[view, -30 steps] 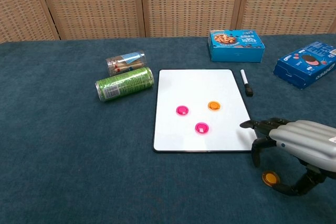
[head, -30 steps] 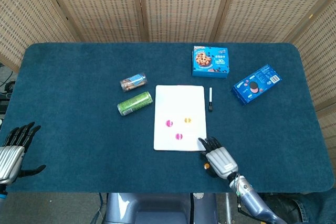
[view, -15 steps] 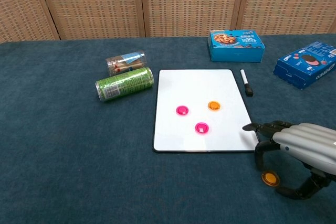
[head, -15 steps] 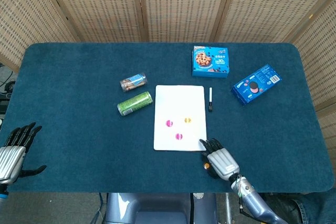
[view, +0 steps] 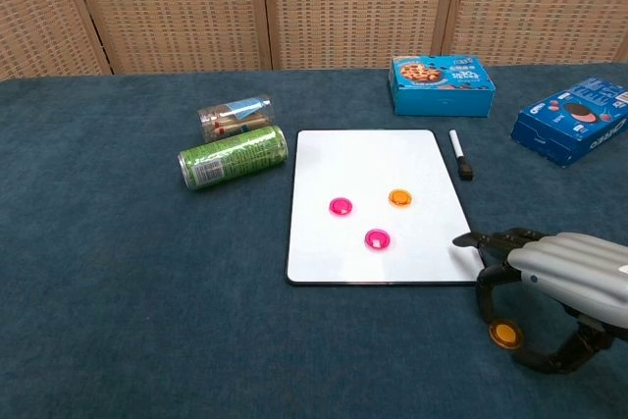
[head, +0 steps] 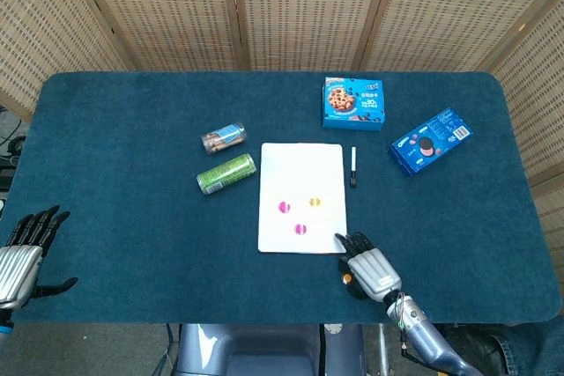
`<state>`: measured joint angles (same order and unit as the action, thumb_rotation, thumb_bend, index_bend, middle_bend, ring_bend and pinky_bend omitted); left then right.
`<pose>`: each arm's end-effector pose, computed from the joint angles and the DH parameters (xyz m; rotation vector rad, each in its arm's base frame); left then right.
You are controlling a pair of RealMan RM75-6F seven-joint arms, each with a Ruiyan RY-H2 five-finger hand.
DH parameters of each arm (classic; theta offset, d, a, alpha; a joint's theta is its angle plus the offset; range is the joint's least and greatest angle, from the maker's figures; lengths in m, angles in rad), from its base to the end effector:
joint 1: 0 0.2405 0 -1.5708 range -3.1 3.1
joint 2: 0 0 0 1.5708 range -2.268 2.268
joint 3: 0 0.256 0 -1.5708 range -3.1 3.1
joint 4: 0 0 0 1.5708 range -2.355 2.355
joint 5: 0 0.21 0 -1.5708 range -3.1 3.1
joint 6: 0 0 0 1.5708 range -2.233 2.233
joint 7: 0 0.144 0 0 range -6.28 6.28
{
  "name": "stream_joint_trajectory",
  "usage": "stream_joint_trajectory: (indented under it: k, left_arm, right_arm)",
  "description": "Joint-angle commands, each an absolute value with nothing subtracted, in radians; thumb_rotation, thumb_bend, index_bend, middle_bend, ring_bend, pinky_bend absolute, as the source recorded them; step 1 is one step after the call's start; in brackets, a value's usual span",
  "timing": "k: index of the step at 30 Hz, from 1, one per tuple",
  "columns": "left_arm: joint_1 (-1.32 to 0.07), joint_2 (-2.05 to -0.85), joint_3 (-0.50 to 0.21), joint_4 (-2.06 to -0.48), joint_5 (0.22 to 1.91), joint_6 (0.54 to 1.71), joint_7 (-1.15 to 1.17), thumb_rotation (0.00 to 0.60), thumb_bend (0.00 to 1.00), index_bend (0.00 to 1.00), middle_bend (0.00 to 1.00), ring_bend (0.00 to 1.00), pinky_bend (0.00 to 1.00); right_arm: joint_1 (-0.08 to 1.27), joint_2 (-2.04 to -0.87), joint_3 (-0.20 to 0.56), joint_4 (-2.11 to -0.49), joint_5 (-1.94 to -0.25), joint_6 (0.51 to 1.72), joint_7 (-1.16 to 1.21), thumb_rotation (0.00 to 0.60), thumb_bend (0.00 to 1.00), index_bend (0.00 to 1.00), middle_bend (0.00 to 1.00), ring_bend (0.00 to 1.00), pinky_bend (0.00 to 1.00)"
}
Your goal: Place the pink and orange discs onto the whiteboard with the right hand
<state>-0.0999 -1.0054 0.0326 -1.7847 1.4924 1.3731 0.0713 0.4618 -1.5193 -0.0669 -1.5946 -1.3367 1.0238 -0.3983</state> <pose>-0.2962 0.1634 0.1540 -1.5049 -1.0301 -0.7778 -0.2171 -0.2201 -0.0377 2.0369 -1.0140 0.7305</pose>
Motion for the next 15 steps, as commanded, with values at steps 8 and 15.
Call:
stream_joint_trajectory:
  k: [8,15]
  left_arm:
    - [-0.101,-1.006,0.032,-1.785,1.49,1.372,0.072,0.6,0.0,0.0,0.0,0.0,0.0]
    - [-0.1,-1.007,0.033,-1.786,1.491,1.372,0.074,0.6,0.0,0.0,0.0,0.0,0.0]
  right_arm:
    - [0.46,-1.524,-0.06,-1.588,-1.326,1.015,-0.407,0.6,0.36,0.53,0.0,0.0,0.0]
    - [0.458,-1.523,-0.057,-1.589,-1.333,1.017,-0.394,0.6,0.39,0.55,0.0,0.0,0.0]
